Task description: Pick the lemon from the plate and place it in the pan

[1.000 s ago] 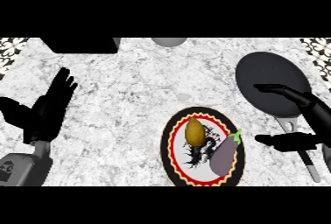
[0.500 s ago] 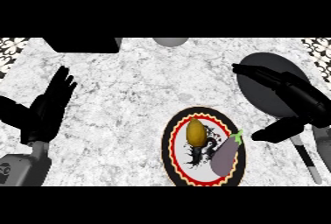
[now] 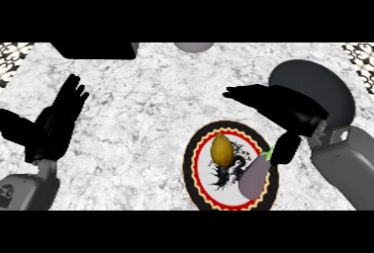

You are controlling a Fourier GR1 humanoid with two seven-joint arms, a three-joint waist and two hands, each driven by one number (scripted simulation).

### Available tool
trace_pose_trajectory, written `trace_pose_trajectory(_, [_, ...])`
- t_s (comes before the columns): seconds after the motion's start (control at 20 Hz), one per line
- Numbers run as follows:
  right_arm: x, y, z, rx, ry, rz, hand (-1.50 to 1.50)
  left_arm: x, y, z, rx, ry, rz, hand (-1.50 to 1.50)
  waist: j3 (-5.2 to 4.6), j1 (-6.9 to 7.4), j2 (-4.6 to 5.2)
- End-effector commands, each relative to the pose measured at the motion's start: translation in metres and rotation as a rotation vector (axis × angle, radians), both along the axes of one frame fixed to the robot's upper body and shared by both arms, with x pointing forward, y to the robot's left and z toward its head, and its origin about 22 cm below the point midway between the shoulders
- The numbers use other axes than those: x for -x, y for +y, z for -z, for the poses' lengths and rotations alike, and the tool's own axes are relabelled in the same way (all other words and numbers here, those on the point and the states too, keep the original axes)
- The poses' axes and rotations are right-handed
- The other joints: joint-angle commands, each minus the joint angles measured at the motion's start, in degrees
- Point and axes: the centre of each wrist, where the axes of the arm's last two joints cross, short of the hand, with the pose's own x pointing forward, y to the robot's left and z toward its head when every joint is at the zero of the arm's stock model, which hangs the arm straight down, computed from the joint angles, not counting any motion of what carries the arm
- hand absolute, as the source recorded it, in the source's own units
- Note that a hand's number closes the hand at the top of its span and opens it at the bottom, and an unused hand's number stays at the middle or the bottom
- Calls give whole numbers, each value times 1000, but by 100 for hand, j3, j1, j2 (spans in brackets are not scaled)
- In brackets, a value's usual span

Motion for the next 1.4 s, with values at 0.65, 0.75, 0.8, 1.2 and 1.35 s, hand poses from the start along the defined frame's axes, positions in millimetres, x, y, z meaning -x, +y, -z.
trace_pose_trajectory(0.65, [27,59,3,376,-64,-36,-150,3,-3,10,-1,-1,-18,0,8,-67,4])
trace_pose_trajectory(0.75, [41,68,-8,382,-69,-37,-150,-9,-9,9,13,-2,-22,0,7,-110,1])
trace_pose_trajectory(0.8, [51,51,7,358,-66,-12,-150,9,-6,11,-4,5,-12,0,9,-103,-4])
trace_pose_trajectory(1.2, [42,102,22,382,-56,-27,-150,13,7,12,0,-10,-18,0,9,-67,4])
trace_pose_trajectory(1.35, [48,115,23,407,-48,5,-150,17,3,-2,0,-3,-23,0,9,-73,-2])
